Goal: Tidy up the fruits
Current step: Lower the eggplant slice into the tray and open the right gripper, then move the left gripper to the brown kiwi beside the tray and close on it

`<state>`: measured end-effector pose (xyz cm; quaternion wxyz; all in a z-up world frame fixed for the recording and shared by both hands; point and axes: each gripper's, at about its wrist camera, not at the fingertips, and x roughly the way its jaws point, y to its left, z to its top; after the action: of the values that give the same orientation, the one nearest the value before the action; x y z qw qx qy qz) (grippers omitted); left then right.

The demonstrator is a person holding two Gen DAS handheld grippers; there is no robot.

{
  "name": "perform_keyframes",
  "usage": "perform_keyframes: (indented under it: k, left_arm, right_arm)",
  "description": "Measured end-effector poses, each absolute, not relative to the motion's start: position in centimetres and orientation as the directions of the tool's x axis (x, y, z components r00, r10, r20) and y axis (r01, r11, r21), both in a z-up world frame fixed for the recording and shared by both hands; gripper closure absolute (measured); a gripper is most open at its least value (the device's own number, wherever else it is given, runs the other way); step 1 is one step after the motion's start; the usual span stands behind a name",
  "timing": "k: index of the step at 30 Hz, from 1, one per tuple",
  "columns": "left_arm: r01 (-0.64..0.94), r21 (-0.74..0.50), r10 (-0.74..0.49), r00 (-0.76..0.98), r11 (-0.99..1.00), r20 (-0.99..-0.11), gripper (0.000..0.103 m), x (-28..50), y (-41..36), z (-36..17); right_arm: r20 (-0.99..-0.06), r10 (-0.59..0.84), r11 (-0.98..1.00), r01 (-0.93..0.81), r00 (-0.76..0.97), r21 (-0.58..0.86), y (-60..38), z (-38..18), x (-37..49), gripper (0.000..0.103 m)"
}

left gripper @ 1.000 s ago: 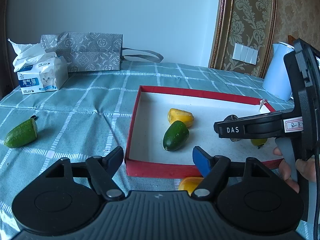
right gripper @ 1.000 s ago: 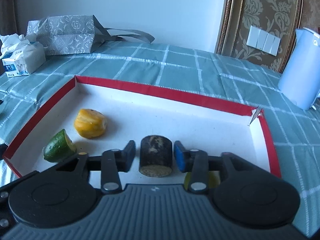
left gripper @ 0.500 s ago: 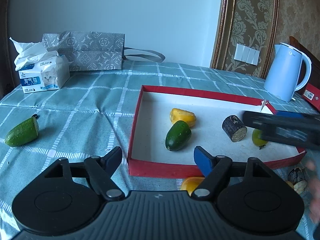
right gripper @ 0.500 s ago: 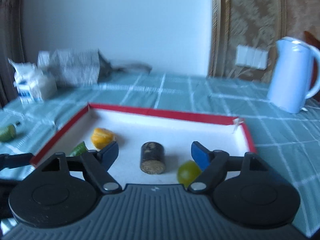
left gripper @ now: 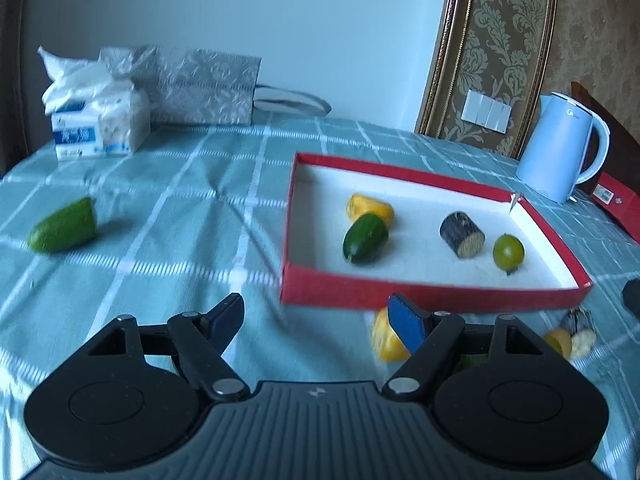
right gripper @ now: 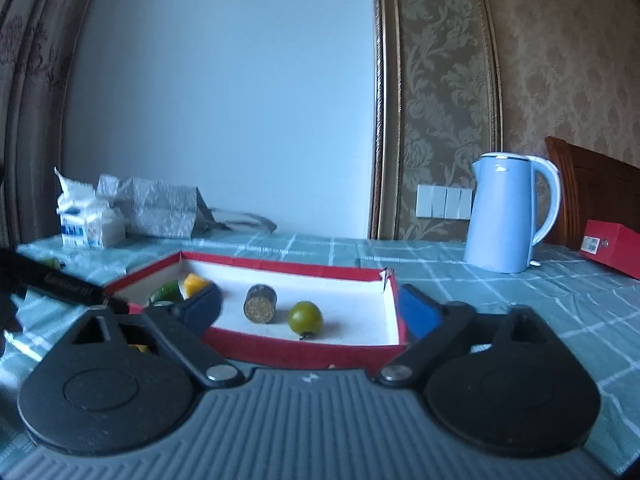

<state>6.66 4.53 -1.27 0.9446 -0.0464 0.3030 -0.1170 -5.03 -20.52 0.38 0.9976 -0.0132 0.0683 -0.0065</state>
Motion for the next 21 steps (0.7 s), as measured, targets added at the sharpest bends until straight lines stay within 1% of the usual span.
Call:
perform_keyframes:
  k: [2,4,8,12,15,19,21]
  left_arm:
    - [0.199,-0.171,-0.261,0.783,0.965,-0.564,0.024,6.2,4.7,-1.4]
    - [0.225,-0.162,-0.277,0.790,0.961,-0.547,0.024,5.5,4.4,-1.3]
    - [0.281,-0.080,-0.280,0.808,0.957,-0.519,0.024,3.9,2.8,-1.1]
    - [0.281,0.024,-0.231,0.832,0.959,-0.505,0.024,2.6,1.0,-1.6]
    - [0.278,0.042,-0.222,0.840,0.960,-0.496,0.024,2.3,0.6,-1.7]
    - [0.245,0.078,-0.179,0.860,0.966,-0.477,0.024,2.2,0.3,-1.6]
    - [0.251,0.079,-0.184,0.859,0.965,-0.478,0.024,2.3,0.3,-1.6]
  right_arm:
    - [-0.121,-0.016,1.000,0.016,0.993,0.001,-21.0,0.5,-5.4,0.000]
    - [-0.113,-0.012,1.000,0.014,0.994,0.014,-21.2,0.5,-5.7,0.000]
    - [-0.147,-0.034,0.999,0.032,0.989,-0.014,-20.9,0.1,-5.4,0.000]
    - [-0.153,-0.038,0.999,0.034,0.987,-0.028,-20.8,0.0,-5.4,0.000]
    - [-0.155,-0.034,0.999,0.030,0.987,-0.028,-20.7,0.0,-5.5,0.000]
    - [-0.152,-0.036,0.999,0.031,0.988,-0.036,-20.7,0.0,-5.5,0.000]
    - [-0.149,-0.037,0.999,0.032,0.988,-0.037,-20.6,0.0,-5.6,0.000]
